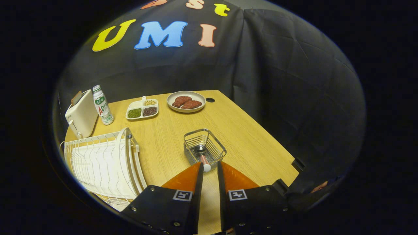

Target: Take the plate from the dish rack, then take the spoon from the basket and place it into the plate.

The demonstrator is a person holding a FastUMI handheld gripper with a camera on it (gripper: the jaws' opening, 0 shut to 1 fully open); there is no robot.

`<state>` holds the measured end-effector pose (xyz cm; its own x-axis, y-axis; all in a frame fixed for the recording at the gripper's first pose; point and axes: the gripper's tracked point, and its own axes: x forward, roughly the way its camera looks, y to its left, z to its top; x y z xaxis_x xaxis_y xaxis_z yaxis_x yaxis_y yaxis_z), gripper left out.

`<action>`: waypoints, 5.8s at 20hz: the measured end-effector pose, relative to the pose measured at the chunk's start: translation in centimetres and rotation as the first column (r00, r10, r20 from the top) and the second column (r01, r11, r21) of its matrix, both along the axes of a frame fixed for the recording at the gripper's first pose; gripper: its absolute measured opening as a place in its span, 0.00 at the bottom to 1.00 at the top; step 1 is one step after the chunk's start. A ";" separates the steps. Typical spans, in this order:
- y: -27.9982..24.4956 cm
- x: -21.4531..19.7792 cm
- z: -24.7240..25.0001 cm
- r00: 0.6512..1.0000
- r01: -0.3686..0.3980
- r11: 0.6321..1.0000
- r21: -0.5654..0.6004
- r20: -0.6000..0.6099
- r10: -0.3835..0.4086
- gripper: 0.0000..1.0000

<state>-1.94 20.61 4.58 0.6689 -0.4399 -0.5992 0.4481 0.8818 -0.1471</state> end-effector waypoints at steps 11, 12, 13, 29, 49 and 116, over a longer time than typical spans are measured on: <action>-1.2 1.0 -1.3 1.000 -0.001 1.000 0.029 -0.023 0.002 0.26; -1.3 0.9 -1.6 1.000 0.003 0.999 0.033 -0.030 -0.002 0.26; -1.4 0.9 -1.7 0.999 0.006 0.999 0.037 -0.033 -0.005 0.26; -0.7 -0.5 0.4 1.000 0.001 0.997 0.072 0.004 -0.001 0.08; 8.4 -7.0 10.0 0.978 -0.194 0.981 -0.015 0.075 0.195 0.08; 20.7 -12.5 1.9 0.846 -0.530 0.844 0.086 -0.011 0.533 0.26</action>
<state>-14.43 41.31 6.43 0.7659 0.0254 -0.6425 -0.0961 0.9925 -0.0754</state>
